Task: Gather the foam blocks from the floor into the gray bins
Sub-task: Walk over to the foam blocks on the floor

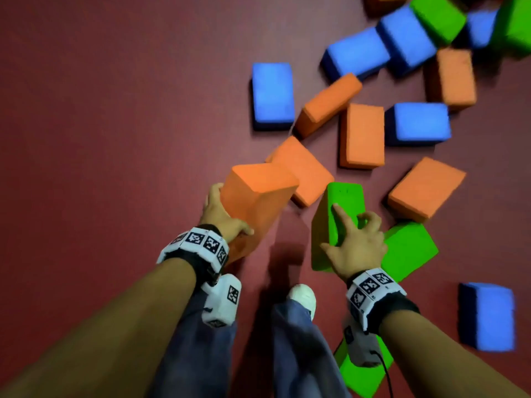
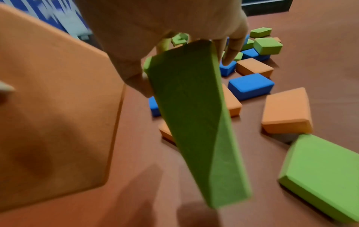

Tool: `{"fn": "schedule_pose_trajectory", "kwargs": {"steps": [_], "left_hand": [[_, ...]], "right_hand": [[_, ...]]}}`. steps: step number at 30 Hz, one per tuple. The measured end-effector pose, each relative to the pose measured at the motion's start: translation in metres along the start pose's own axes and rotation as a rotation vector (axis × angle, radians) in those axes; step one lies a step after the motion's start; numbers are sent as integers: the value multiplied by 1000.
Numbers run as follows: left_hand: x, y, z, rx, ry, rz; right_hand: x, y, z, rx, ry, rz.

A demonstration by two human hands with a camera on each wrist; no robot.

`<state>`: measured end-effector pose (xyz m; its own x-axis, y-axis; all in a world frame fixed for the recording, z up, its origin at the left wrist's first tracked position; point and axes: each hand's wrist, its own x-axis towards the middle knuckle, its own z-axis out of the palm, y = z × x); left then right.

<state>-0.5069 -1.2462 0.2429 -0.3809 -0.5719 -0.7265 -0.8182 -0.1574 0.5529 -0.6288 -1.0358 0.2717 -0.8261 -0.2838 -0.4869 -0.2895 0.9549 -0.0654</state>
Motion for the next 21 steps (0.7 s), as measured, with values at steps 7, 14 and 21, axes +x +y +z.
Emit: {"fn": "schedule_pose_trajectory", "kwargs": {"steps": [7, 14, 21], "left_hand": [[-160, 57, -194, -282, 258, 123], [-328, 26, -331, -404, 633, 104], [-455, -87, -409, -901, 984, 138]], "right_hand": [[-95, -139, -152, 49, -47, -355], [-212, -253, -234, 59, -24, -749], [-324, -371, -225, 9, 5, -1091]]}}
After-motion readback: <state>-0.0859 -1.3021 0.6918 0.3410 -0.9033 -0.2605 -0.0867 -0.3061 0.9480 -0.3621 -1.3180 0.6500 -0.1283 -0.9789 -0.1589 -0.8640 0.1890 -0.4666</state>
